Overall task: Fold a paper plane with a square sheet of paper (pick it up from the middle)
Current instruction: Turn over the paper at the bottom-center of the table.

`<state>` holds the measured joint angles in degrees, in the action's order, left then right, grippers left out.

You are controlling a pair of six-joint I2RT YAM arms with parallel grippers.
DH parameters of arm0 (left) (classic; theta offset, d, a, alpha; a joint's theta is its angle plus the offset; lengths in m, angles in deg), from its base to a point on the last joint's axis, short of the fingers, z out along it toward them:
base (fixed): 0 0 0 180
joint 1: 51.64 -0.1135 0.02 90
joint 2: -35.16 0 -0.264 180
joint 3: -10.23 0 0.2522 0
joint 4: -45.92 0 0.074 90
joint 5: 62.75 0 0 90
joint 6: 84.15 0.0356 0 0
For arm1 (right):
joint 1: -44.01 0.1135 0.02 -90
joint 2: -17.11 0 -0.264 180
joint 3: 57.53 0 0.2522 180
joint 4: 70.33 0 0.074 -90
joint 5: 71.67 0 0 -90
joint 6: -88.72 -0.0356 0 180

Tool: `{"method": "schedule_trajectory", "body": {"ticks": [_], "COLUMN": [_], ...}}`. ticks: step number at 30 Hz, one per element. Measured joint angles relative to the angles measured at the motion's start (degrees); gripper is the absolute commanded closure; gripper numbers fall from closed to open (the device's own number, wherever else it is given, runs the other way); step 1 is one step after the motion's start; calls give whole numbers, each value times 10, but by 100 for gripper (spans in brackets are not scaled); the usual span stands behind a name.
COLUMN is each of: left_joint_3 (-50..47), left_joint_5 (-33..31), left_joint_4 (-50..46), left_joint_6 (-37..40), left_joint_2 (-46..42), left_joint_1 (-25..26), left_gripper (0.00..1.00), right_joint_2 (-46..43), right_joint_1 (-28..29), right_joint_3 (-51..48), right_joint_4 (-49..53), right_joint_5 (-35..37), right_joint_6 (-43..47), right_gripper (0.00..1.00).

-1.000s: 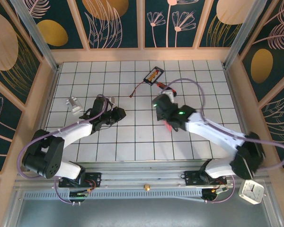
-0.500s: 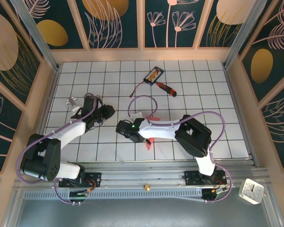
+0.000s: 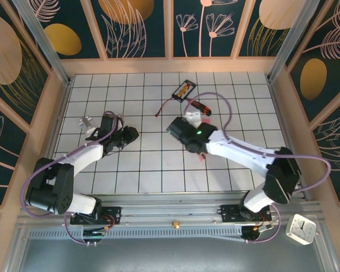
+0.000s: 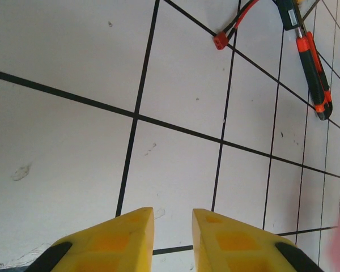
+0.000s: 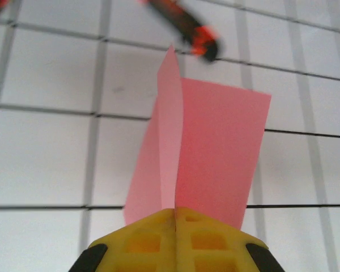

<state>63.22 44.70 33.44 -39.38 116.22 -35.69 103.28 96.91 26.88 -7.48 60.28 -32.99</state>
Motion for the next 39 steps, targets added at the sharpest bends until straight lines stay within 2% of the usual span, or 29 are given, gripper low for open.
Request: {"method": "schedule_trajectory", "body": {"ticks": [3, 6, 9, 13, 16, 21, 27, 30, 33, 37, 39], "left_joint_3": [2, 2, 2, 2, 2, 5, 31, 33, 19, -7, -28], "left_joint_5": [0, -2, -7, -24, -35, -51, -57, -34, -12, 7, 8], "left_joint_4": [-1, -4, -7, -16, -20, -29, -35, -29, -23, -1, 14], "left_joint_6": [7, 12, 18, 29, 37, 53, 65, 56, 31, -21, -53], "left_joint_2": [0, 0, 1, 12, 21, 28, 35, 33, 15, -30, -54], "left_joint_1": [0, 0, 0, -1, -7, -34, -46, -45, -23, 71, 122], "left_gripper": [75, 74, 74, 72, 72, 69, 66, 66, 65, 66, 67], "right_joint_2": [-8, 24, 100, 236, 309, 357, 372, 332, 207, -15, -84], "right_joint_1": [-36, -39, -14, 48, 90, 126, 129, 121, 96, -4, -63], "right_joint_3": [0, -2, 6, 48, 96, 168, 214, 164, 38, -153, -220], "right_joint_4": [61, 103, 134, 142, 125, 65, -38, -125, -214, -352, -396], "right_joint_5": [49, 81, 101, 102, 80, 17, -88, -161, -254, -403, -447], "right_joint_6": [17, 27, 24, 23, 28, 42, 44, 45, 39, 11, 0], "right_gripper": [100, 100, 100, 100, 100, 100, 75, 67, 66, 65, 65]}}
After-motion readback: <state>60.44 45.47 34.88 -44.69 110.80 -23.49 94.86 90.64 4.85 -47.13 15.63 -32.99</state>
